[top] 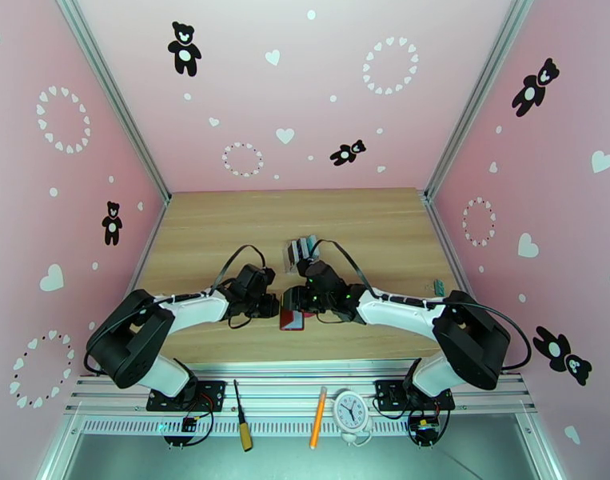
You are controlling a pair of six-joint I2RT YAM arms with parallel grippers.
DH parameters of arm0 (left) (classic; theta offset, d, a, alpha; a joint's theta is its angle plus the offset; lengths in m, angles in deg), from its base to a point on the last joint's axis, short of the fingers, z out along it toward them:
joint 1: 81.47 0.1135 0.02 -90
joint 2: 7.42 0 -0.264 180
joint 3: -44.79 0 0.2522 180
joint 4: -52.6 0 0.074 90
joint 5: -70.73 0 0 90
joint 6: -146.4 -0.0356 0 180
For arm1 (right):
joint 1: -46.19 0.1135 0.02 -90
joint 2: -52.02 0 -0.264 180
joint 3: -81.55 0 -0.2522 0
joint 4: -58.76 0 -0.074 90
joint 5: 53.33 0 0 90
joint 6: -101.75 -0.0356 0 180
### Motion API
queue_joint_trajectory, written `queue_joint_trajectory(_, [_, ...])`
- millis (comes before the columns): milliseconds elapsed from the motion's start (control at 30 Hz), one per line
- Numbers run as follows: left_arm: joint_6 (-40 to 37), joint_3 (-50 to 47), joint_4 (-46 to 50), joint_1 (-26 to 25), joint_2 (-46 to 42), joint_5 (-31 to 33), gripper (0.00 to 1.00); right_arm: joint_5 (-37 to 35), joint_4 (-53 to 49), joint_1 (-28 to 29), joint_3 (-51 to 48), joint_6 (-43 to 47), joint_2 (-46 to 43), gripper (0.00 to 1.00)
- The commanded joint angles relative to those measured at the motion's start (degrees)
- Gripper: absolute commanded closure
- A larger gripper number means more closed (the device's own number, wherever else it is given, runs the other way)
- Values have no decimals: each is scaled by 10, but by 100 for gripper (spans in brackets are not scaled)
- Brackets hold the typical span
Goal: Put the credit cards into the card holder
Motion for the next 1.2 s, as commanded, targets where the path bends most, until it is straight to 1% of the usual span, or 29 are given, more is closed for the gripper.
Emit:
queue_joint_trajectory(0, [11,-9,46,-1,-60,63,82,9,9,2,18,-5,13,57])
queue_joint_trajectory(133, [14,-25,77,0,-117,88,79,12,13,2,22,-6,23,57])
queue_joint_trajectory(300, [24,-59,86,-1,-193,75,76,20,21,3,32,-8,34,57])
queue_joint_trajectory(467, [20,-83,128,-3,-255,93,64,26,14,3,47,-3,38,57])
queue_joint_trajectory(600, [26,-107,150,-5,-324,92,55,33,9,4,61,0,50,57])
queue_joint_trajectory(700, [30,-114,161,-30,-367,113,50,37,7,5,70,0,60,57])
queue_joint_trajectory(833, [32,-113,166,-56,-382,123,45,38,5,12,83,1,73,57])
queue_joint_trajectory(967, [30,-109,158,-74,-394,123,43,44,8,14,92,-1,89,57])
queue_joint_trajectory(1167, [25,-112,151,-76,-424,97,42,49,3,19,113,1,102,57])
